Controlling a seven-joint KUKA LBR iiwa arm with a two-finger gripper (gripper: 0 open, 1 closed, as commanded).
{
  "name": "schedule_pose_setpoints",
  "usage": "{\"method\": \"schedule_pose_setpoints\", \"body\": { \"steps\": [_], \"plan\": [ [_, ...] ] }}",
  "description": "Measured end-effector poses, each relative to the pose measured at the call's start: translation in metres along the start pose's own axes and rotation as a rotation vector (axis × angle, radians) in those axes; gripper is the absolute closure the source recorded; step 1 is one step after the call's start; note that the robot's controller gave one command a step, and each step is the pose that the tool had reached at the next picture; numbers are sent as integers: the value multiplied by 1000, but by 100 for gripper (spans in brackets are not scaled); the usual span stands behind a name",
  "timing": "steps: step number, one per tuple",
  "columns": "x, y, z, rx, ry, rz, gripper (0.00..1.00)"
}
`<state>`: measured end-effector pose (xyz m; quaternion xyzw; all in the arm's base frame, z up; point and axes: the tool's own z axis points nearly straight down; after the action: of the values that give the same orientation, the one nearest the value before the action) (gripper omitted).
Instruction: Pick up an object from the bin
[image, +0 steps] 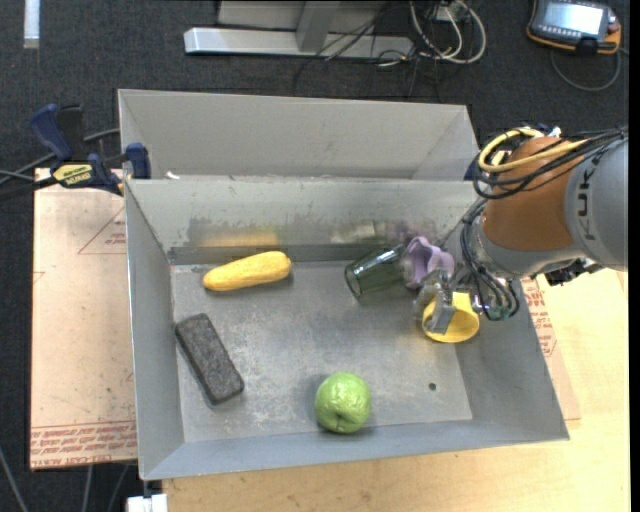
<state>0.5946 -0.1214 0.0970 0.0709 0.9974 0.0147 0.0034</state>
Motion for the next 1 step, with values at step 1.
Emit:
{"method": "schedule_pose_setpoints", "body": {
  "steps": [1],
  "plan": [
    [5,-6,-35,7,6,-179,100]
  ]
}}
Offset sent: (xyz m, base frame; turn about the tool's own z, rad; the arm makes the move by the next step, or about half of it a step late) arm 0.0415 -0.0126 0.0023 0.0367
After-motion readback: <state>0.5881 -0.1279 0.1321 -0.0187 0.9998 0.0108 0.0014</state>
